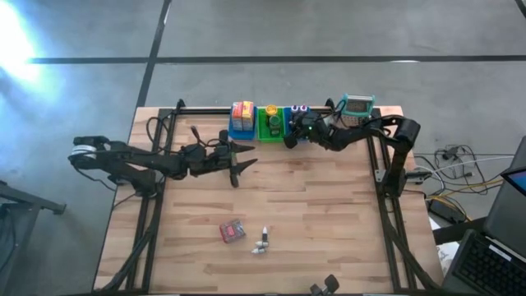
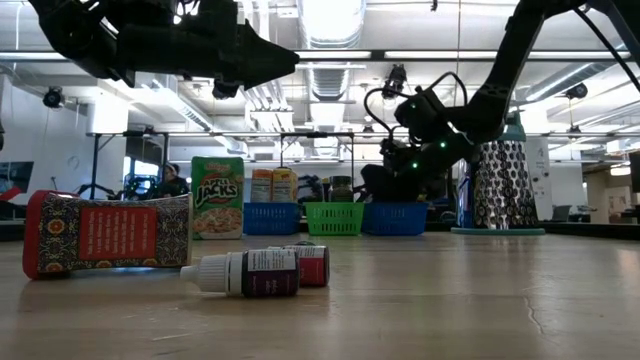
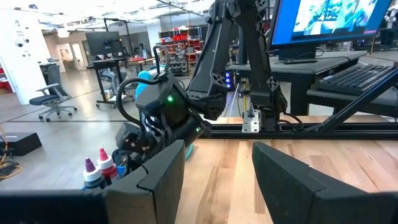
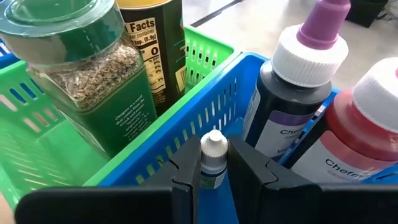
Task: Pick & Place Kitchen Items
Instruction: Put the small green food coloring bottle into the right blue bin, then put the top small purple food bottle coloring into the right blue bin
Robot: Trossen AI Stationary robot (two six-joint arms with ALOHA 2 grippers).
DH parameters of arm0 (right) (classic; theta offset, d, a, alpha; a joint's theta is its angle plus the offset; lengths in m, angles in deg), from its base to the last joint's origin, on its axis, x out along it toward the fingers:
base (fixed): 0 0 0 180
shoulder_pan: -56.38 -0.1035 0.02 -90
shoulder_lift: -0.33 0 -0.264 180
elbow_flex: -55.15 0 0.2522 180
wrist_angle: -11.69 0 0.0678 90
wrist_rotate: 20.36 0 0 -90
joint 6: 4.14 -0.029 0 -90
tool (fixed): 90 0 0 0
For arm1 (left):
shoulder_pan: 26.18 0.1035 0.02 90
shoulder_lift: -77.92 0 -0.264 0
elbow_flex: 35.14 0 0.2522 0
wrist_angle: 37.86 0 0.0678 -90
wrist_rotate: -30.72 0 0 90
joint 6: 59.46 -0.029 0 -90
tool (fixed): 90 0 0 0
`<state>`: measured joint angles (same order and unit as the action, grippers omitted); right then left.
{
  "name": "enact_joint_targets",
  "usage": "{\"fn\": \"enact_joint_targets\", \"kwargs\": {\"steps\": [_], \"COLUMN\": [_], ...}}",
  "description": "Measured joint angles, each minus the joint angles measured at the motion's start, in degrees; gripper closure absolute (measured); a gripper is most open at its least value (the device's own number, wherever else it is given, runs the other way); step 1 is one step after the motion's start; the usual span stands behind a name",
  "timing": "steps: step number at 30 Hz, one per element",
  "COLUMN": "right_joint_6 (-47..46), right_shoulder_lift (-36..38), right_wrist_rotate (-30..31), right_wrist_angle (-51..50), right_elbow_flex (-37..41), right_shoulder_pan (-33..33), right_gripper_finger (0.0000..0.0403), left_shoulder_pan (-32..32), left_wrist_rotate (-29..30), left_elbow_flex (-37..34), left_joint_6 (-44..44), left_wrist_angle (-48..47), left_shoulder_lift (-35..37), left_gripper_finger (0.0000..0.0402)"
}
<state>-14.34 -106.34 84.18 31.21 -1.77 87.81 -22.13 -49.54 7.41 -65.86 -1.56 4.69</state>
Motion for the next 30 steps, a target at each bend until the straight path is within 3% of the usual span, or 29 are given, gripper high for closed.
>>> {"fn": "enact_joint_targets", "kwargs": {"steps": [30], "right_joint_6": [-0.3], "right_shoulder_lift": [0.0], "right_wrist_rotate": [-1.4], "right_wrist_angle": [0.0], "right_elbow_flex": [0.1], "right_shoulder_pan": [0.6], "right_gripper_finger": [0.028], "left_shoulder_pan": [0.0], "left_wrist_rotate": [0.0], "left_elbow_flex": [0.0], "left_joint_6": [0.0], "left_wrist_angle": [0.0], "left_shoulder_lift": [0.0], "left_gripper_finger": [0.0206]}}
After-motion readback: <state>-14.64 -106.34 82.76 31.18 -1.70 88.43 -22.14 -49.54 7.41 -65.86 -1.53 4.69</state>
